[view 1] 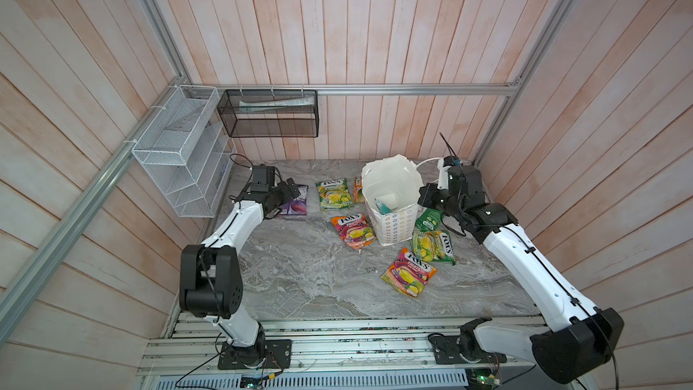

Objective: Place the snacks into the paper bag
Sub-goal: Pick up the snack from the top-left of the table.

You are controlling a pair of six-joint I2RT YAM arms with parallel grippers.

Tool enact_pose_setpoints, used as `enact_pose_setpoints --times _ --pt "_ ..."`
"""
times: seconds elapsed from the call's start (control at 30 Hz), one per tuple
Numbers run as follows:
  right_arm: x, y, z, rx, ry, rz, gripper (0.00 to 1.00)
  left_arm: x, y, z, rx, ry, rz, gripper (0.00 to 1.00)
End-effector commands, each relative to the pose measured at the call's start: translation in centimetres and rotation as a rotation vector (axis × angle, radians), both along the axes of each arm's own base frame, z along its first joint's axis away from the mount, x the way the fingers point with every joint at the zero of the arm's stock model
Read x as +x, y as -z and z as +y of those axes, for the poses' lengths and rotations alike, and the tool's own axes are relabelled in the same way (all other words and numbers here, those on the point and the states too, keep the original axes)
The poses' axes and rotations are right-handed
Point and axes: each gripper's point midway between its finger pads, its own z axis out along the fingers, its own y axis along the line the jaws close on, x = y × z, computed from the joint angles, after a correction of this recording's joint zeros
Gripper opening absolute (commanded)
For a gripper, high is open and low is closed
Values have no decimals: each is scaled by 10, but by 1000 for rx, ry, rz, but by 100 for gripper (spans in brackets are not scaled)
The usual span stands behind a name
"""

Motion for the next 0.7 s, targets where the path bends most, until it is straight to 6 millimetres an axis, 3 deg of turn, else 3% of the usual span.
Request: enact_pose_setpoints --times 0.0,0.07,0.3,0.67 --pt "-3 -1 1 8 -17 -12 0 32 11 17 119 -43 14 100" --pt "-3 -3 2 16 -23 -15 0 44 27 22 179 -34 49 100" --pt "-6 -3 2 27 -35 -22 0 72 51 20 260 51 99 100" --pt "-8 0 4 39 -46 -18 0 76 90 2 234 134 173 100"
